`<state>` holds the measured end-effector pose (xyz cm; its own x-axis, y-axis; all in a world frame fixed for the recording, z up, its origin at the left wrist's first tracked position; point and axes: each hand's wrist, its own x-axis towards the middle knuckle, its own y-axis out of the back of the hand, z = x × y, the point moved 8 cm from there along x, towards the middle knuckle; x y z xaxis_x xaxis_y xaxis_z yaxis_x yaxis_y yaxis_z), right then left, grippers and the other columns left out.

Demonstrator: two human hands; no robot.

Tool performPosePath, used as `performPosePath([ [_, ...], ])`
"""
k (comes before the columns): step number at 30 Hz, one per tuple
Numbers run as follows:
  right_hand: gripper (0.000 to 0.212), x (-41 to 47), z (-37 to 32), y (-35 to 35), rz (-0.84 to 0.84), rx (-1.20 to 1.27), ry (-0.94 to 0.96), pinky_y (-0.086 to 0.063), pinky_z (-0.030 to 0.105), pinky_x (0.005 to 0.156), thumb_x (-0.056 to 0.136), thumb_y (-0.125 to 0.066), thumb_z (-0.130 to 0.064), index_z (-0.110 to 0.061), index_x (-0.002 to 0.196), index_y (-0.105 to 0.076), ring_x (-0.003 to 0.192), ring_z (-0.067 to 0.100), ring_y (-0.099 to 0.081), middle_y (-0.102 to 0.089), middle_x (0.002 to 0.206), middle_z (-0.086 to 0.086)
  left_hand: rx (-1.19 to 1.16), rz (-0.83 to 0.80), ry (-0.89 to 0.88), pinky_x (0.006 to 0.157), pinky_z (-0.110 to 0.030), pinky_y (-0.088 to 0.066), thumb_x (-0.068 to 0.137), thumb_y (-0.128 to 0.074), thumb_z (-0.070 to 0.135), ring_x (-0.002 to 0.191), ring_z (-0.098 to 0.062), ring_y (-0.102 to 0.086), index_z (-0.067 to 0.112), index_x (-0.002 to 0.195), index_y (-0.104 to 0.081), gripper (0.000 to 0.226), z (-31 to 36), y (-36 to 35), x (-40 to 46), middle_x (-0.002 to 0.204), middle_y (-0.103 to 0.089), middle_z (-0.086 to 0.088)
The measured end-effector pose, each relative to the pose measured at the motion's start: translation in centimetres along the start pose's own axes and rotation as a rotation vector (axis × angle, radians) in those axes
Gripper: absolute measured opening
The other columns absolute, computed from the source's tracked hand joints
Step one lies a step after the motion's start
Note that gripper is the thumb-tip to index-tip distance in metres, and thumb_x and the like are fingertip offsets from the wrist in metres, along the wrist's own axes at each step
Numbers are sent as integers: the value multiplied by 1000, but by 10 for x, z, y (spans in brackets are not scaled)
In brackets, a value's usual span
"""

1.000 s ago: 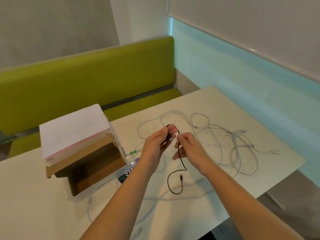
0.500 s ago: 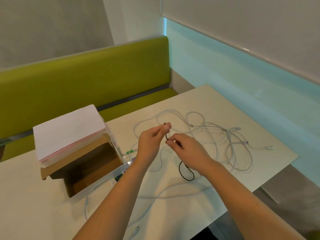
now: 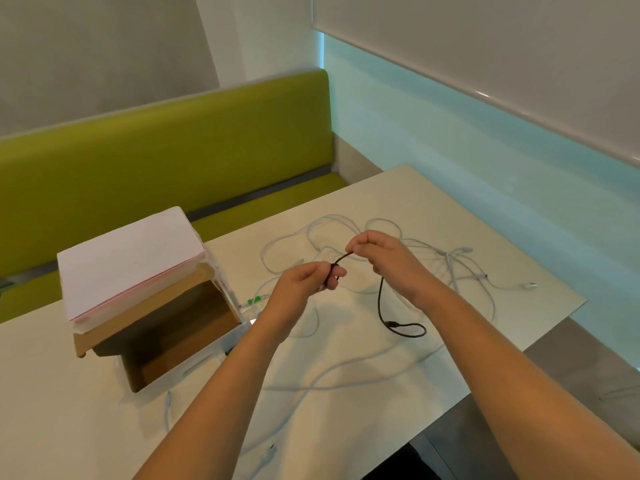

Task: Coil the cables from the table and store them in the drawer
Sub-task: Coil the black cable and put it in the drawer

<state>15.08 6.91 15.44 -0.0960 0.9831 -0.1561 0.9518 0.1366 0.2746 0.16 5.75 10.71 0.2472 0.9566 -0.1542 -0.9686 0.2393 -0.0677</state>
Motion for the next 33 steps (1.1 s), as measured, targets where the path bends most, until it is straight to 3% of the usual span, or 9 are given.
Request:
performPosePath([
  [3, 13, -1, 5, -1, 61, -66, 66, -39, 17, 74, 99, -53, -25, -23, 95, -65, 86, 2, -55, -64, 96, -9, -274, -19, 78, 86, -27, -51, 102, -45, 24, 77, -10, -56, 6, 103, -72, 32, 3, -6, -2, 72, -58, 4],
  [9, 24, -12, 9, -17, 76, -139, 182, -43, 28, 82, 100, -49, -33, -42, 97, -71, 86, 11, -57, -66, 101, -28, -370, -22, 147, 91, -31, -47, 101, -48, 28, 74, -12, -50, -5, 124, -61, 43, 4, -10, -6, 72, -53, 3],
  [14, 27, -10, 21, -25, 74, -210, 132, -39, 12, 70, 102, -47, -26, -33, 120, -66, 79, -1, -55, -64, 89, -9, -518, -4, 186, 88, -30, -42, 100, -49, 30, 73, -9, -51, 9, 113, -71, 33, 0, -10, -5, 74, -52, 4],
  [17, 37, -12, 25, -38, 0, -358, 124, -44, 25, 80, 104, -38, -19, -32, 133, -55, 88, 11, -56, -62, 92, -2, -568, 76, 150, 88, -29, -41, 101, -47, 30, 75, -9, -55, 13, 108, -71, 30, -1, -6, 0, 79, -58, 4],
  [19, 33, -14, 30, -45, -32, -456, 86, -47, 33, 77, 104, -37, -25, -32, 129, -57, 84, 14, -58, -63, 89, -5, -543, 134, 101, 89, -28, -43, 102, -47, 31, 82, -10, -61, 14, 110, -69, 29, 0, 0, 3, 86, -65, 3],
  [23, 29, -21, 29, -43, -1, -547, 83, -42, 29, 61, 101, -41, -42, -30, 105, -67, 69, 7, -54, -58, 71, -11, -364, 253, 29, 94, -29, -48, 103, -46, 30, 98, -15, -68, 12, 109, -67, 29, 2, 11, 5, 97, -73, -3],
  [26, 36, -22, 22, -38, 1, -610, 84, -32, 25, 53, 99, -43, -50, -27, 90, -69, 56, 4, -48, -49, 57, -12, -51, 302, -45, 90, -24, -50, 102, -50, 26, 98, -13, -69, 13, 101, -70, 24, 7, 13, 3, 95, -75, -4],
  [30, 32, -22, 15, -27, 2, -577, 53, -42, 31, 60, 96, -46, -48, -30, 74, -61, 63, 9, -53, -58, 68, -7, 401, 200, -188, 75, -8, -44, 99, -55, 26, 84, 6, -64, 20, 96, -72, 19, 17, 5, -2, 88, -72, 9],
  [33, 23, -20, 12, -20, -23, -508, 51, -48, 40, 73, 95, -45, -31, -25, 80, -61, 78, 14, -58, -62, 84, -8, 562, 98, -237, 77, -17, -46, 100, -52, 30, 87, 1, -63, 27, 92, -70, 20, 17, 1, -2, 86, -70, 12],
])
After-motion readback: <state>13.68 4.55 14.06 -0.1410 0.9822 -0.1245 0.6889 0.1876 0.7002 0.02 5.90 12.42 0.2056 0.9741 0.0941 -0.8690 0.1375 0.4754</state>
